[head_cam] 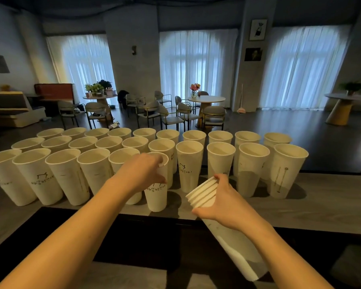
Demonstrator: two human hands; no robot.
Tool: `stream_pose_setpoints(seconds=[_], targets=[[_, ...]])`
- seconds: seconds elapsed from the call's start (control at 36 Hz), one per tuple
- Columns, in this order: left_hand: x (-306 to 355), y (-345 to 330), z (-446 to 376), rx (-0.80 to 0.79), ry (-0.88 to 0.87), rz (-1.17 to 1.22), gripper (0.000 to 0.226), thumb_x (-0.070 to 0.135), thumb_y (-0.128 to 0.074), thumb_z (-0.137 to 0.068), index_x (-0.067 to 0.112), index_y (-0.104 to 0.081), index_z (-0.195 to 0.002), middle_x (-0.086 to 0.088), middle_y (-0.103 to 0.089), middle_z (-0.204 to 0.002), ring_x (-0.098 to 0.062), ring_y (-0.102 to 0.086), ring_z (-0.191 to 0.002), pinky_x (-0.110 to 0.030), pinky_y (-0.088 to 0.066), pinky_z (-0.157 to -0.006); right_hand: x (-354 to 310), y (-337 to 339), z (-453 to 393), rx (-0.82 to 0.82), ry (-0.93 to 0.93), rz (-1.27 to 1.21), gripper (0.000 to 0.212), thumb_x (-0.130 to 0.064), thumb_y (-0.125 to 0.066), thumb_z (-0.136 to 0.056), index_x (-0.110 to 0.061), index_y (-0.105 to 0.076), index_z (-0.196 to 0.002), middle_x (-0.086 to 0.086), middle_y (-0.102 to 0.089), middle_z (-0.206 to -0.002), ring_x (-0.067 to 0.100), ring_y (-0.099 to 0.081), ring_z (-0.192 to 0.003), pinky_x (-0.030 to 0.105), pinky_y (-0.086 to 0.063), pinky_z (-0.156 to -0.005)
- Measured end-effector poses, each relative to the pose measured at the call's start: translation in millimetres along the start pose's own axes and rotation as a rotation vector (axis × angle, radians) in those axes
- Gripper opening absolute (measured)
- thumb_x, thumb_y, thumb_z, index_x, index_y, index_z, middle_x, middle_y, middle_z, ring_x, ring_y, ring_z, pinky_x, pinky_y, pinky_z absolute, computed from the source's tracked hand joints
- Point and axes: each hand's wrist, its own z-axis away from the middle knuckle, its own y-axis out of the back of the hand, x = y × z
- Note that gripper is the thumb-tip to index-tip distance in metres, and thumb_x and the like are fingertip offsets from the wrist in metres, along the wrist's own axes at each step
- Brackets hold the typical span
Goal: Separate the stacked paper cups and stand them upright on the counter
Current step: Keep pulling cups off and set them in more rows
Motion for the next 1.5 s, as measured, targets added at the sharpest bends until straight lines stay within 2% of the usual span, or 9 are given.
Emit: stream_pose_setpoints(seconds=[0.11,0.33,0.5,0.64,0.72,0.83,0.92,1.11,1.5], targets=[[22.8,7.8,18.4,0.282,-0.117,0.127,0.049,0.044,-0.064,-0.087,0.020,-0.053,-0.128,0.002,-0.062,-0.122,-0.015,-0.055,-0.111,-0.031,-0.048,-0.093,-1.0,4.4,2.4,0.056,0.079,-0.038,0.107,-0.059,-0.086,-0.064,-0.031,-0.023,-0.146,-0.010,-0.044,-0.129,0.012,-0.049,-0.116,0.035,-0.050,-0.098],[74.5,-10.5,43.6,-0.164,-0.248,0.632,0.033,0.044,-0.038,-0.102,0.019,-0.059,-0.098,-0.002,-0.065,-0.088,-0.016,-0.059,-0.076,-0.039,-0.050,-0.074,-3.8,8.8,7.2,0.143,0.237,-0.065,0.114,-0.058,-0.084,-0.064,-0.055,-0.011,-0.153,-0.013,-0.043,-0.149,0.011,-0.048,-0.128,0.042,-0.048,-0.103],[73.5,-8.5,41.6,-0.225,-0.223,0.842,0.030,0.030,-0.049,-0.101,0.008,-0.068,-0.096,0.015,-0.056,-0.054,0.004,-0.047,-0.043,-0.010,-0.035,-0.047,1.4,8.1,11.8,0.176,0.273,0.041,0.114,-0.059,-0.081,-0.069,-0.049,-0.007,-0.154,-0.016,-0.033,-0.152,0.009,-0.044,-0.128,0.037,-0.048,-0.099],[74.6,-12.3,36.5,-0.123,-0.170,0.903,0.004,0.026,-0.068,-0.090,0.026,-0.071,-0.088,0.018,-0.067,-0.064,0.007,-0.058,-0.057,-0.009,-0.041,-0.057,8.5,9.3,9.4,0.150,0.257,0.088,0.104,-0.063,-0.079,-0.067,-0.046,-0.017,-0.149,-0.016,-0.040,-0.138,0.007,-0.049,-0.117,0.034,-0.052,-0.090],[69.1,-8.0,29.5,-0.020,-0.110,0.936,0.013,0.023,-0.073,-0.085,0.034,-0.067,-0.089,0.016,-0.072,-0.082,0.006,-0.067,-0.077,-0.016,-0.050,-0.071,17.5,11.8,9.0,0.131,0.203,0.138,0.104,-0.067,-0.076,-0.065,-0.044,-0.019,-0.149,-0.014,-0.042,-0.133,0.009,-0.051,-0.114,0.039,-0.055,-0.089],[64.6,9.3,26.2,0.208,-0.099,0.730,0.014,0.029,-0.069,-0.087,0.032,-0.059,-0.095,0.019,-0.063,-0.085,0.002,-0.063,-0.077,-0.013,-0.050,-0.059,33.6,18.5,6.9,0.105,0.054,0.224,0.111,-0.066,-0.078,-0.067,-0.037,-0.014,-0.153,-0.005,-0.042,-0.141,0.017,-0.050,-0.124,0.043,-0.052,-0.096],[68.1,10.4,21.8,0.360,-0.145,0.430,0.028,0.031,-0.069,-0.087,0.025,-0.055,-0.110,0.011,-0.064,-0.096,-0.010,-0.062,-0.085,-0.027,-0.054,-0.070,41.3,19.3,6.0,0.118,-0.093,0.244,0.112,-0.062,-0.079,-0.070,-0.033,-0.013,-0.155,0.001,-0.040,-0.147,0.024,-0.049,-0.130,0.043,-0.051,-0.098],[80.1,-26.8,2.0,0.214,-0.304,-0.034,0.043,0.034,-0.069,-0.086,0.023,-0.047,-0.122,-0.002,-0.071,-0.106,-0.022,-0.065,-0.100,-0.036,-0.048,-0.089,39.2,17.2,6.6,0.140,-0.102,0.203,0.113,-0.064,-0.079,-0.069,-0.034,-0.013,-0.156,0.001,-0.039,-0.149,0.025,-0.047,-0.131,0.042,-0.050,-0.099],[65.7,-36.5,-15.6,0.209,-0.290,-0.085,0.051,0.039,-0.069,-0.086,0.021,-0.046,-0.128,-0.003,-0.068,-0.113,-0.022,-0.063,-0.101,-0.031,-0.048,-0.081,33.7,22.1,10.8,0.156,-0.080,0.158,0.118,-0.065,-0.079,-0.071,-0.033,-0.006,-0.158,0.001,-0.033,-0.157,0.024,-0.043,-0.138,0.044,-0.046,-0.104]])
